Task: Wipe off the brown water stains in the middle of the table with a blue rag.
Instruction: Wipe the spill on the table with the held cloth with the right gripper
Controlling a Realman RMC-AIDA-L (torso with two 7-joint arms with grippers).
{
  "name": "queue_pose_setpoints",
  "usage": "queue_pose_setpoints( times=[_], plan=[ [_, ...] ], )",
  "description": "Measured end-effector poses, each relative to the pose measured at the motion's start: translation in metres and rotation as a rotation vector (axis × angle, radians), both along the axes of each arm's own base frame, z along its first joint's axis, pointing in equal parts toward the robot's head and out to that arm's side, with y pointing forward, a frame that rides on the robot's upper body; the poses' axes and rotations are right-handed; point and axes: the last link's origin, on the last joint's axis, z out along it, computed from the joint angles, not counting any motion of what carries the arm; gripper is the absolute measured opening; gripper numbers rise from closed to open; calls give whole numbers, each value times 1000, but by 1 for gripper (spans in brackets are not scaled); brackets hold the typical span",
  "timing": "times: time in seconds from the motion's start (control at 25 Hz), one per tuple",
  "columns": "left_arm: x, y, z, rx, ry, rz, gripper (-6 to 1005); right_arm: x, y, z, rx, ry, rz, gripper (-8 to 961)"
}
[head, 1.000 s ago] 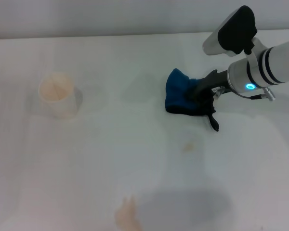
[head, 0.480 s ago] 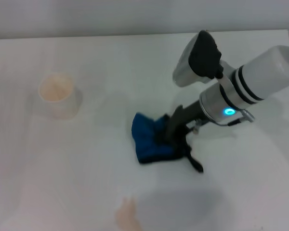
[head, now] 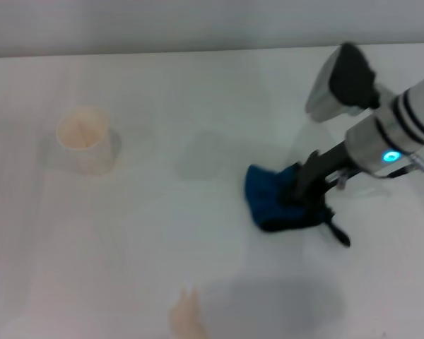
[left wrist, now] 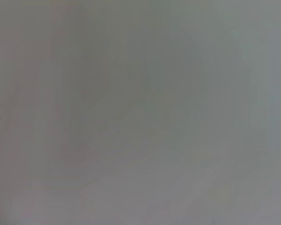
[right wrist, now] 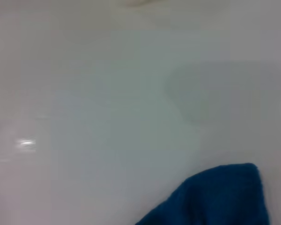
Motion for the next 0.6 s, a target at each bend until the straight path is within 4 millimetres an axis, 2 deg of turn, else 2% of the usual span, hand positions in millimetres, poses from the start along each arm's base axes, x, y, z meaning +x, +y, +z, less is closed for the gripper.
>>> queue_pose_setpoints(
  times=[0.32,0.48,0.6],
  plan=[
    [0,1,2,3,2,-4,888,23,16,25,198,-1,-57,69],
    [0,0,2,4,1,-2,888,28,21,29,256,3,-82,69],
    [0,0,2,4,2,-2,888,27,18,27,239,10,-96,69]
  ],
)
